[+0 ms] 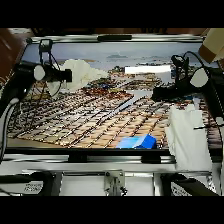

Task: Fold the shirts.

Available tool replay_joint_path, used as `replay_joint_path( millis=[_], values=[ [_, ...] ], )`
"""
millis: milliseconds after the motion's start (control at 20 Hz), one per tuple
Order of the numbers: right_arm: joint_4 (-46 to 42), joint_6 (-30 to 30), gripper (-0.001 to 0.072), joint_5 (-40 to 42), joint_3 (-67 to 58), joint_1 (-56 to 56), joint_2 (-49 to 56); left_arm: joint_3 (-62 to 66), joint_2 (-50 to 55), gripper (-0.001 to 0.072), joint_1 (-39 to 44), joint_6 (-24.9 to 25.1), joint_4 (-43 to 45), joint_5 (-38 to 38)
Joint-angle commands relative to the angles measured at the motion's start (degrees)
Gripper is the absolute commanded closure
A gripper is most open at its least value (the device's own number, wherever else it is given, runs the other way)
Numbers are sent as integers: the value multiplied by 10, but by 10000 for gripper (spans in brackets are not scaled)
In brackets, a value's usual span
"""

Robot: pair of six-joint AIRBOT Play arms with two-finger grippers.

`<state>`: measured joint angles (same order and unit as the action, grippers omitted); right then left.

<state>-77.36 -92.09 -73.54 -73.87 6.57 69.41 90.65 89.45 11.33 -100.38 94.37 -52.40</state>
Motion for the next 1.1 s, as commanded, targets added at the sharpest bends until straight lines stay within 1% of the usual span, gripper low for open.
replay_joint_path(
  millis=[0,100,250,350,450,500,600,700,800,850,950,1000,1050],
  values=[
    [18,2,141,-21,0,0,0,182,163,24,-54,7,-23,-54],
    [20,-1,141,-29,0,0,0,221,217,25,-63,7,-61,-51],
    [19,-2,141,-30,0,0,0,226,265,26,-62,7,-115,-40],
    [18,-2,141,-30,0,0,0,226,288,30,-61,7,-131,-40],
    [18,-2,141,-30,0,0,0,227,302,50,-60,7,-133,-40],
    [18,-2,141,-30,0,0,0,227,305,143,-60,7,-134,-41],
    [15,-2,141,-20,0,0,0,234,303,685,-61,7,-134,-51],
    [2,-2,141,19,0,0,0,267,294,680,-61,7,-134,-70],
    [1,-2,141,46,0,0,0,292,254,681,-59,8,-134,-80],
    [2,-2,142,48,0,0,-1,292,214,682,-56,22,-134,-73],
    [6,-2,142,38,-9,0,-12,291,118,683,-43,77,-131,-59],
    [3,-2,142,31,-26,0,-25,291,57,683,-30,105,-129,-51],
    [-6,-2,142,28,-52,0,-44,291,-10,683,-13,122,-130,-42]
  ],
)
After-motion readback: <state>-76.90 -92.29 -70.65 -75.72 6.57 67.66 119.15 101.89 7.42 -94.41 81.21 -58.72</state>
